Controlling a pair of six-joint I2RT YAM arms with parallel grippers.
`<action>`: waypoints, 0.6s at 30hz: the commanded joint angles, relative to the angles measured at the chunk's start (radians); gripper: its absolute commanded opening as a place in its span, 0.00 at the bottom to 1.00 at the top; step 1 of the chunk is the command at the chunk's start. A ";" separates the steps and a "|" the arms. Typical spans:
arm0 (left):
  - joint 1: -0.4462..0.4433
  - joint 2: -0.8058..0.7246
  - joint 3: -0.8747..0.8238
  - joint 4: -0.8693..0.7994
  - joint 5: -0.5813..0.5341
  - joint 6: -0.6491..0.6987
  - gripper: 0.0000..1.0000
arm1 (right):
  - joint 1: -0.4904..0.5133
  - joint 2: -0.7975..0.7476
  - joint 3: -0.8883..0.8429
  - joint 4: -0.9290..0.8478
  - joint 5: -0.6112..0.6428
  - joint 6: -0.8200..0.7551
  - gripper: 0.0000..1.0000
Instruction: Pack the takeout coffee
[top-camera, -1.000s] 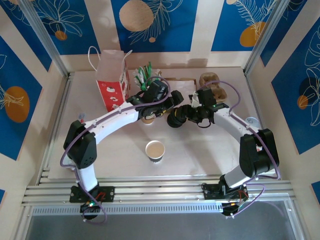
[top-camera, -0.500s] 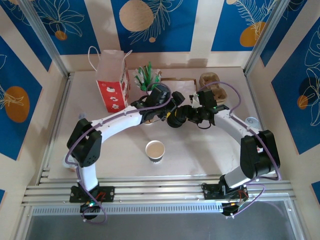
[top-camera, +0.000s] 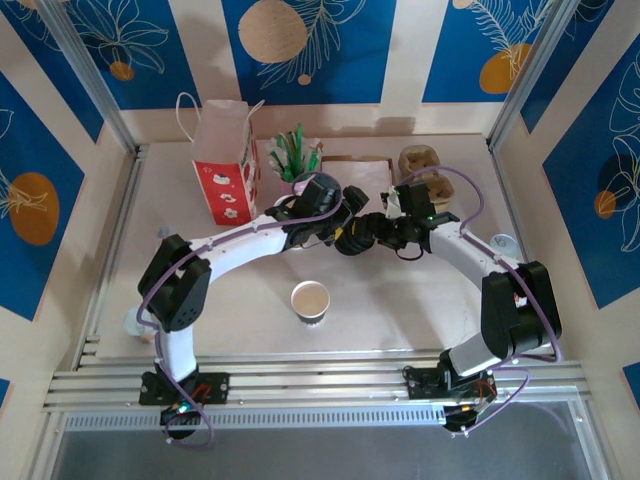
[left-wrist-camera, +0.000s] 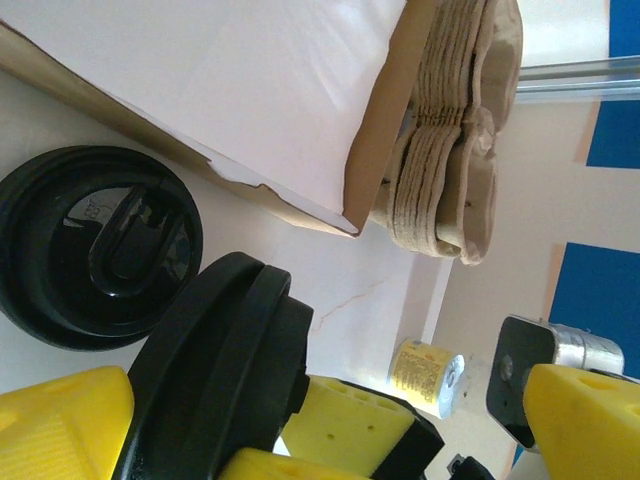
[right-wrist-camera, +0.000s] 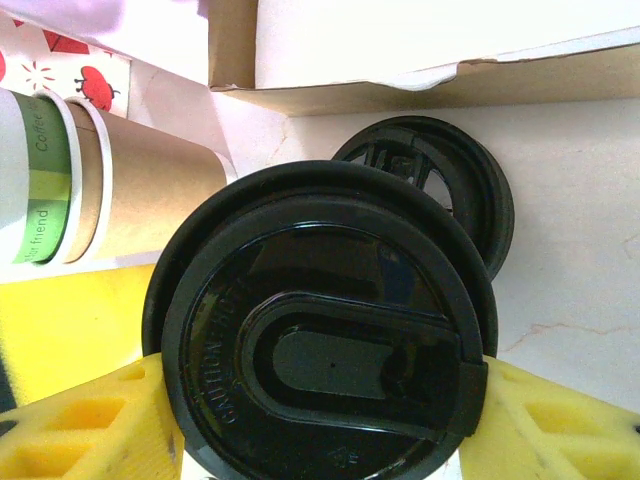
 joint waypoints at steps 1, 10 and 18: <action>-0.012 0.028 0.006 0.039 0.007 -0.019 1.00 | 0.003 -0.030 -0.005 0.022 -0.031 0.010 0.61; -0.001 0.037 0.022 -0.003 -0.022 0.029 1.00 | 0.003 -0.030 0.006 0.001 -0.009 -0.010 0.61; 0.036 0.030 0.155 -0.138 -0.078 0.131 1.00 | 0.009 -0.009 0.024 -0.013 0.002 -0.021 0.61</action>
